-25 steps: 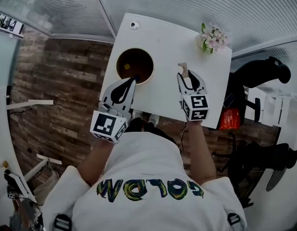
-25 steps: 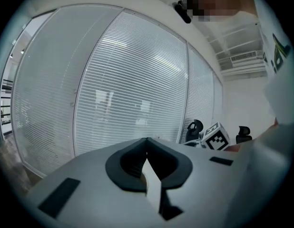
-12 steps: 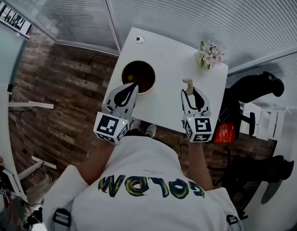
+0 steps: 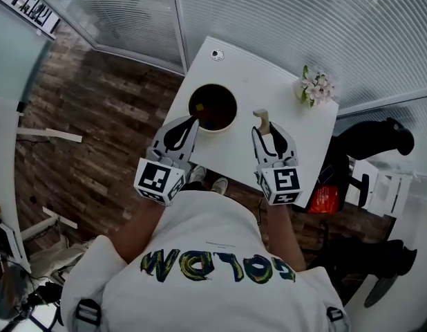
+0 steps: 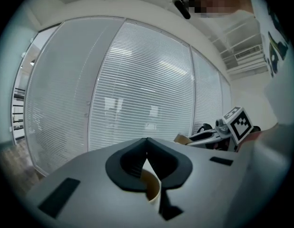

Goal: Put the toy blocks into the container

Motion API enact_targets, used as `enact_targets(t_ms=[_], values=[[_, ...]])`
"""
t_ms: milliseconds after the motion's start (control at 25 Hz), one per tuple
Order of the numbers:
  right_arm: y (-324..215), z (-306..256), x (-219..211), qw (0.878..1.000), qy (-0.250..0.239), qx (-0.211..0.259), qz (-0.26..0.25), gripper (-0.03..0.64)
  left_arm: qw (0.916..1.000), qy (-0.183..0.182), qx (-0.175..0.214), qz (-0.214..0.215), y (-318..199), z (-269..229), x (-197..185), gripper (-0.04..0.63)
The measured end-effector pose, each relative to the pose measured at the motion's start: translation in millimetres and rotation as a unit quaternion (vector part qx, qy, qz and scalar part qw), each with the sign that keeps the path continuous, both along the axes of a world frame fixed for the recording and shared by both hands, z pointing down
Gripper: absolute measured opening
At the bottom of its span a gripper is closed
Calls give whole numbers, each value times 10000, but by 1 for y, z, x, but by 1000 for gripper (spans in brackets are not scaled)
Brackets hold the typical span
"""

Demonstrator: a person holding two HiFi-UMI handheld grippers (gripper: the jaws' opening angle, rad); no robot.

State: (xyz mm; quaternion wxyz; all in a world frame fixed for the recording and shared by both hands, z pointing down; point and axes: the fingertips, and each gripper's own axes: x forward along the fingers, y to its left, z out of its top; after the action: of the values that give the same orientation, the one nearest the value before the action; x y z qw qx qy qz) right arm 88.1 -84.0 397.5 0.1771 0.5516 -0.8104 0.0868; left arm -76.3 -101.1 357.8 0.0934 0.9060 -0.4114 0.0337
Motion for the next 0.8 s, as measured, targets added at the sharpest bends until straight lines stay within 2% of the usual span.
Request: enact_targets(t_ms=[160,320,560,800], values=[[-5,3,-30,9994,-16,-31,-346,156,9996,-23,-49,-288,3,5,-25,14],[-10,6,-46,9988,15,-76,-491,156,9992,4,-121,-379,4,11,-38,14],[-31,24,-66,9970,149,-160,-738,156,9997,95,8,-223,-6,3,-28,14],[-67,77,-92,9931,416,-441,-1001,156,9997,201,122,-39,-13,-6,-18,14]])
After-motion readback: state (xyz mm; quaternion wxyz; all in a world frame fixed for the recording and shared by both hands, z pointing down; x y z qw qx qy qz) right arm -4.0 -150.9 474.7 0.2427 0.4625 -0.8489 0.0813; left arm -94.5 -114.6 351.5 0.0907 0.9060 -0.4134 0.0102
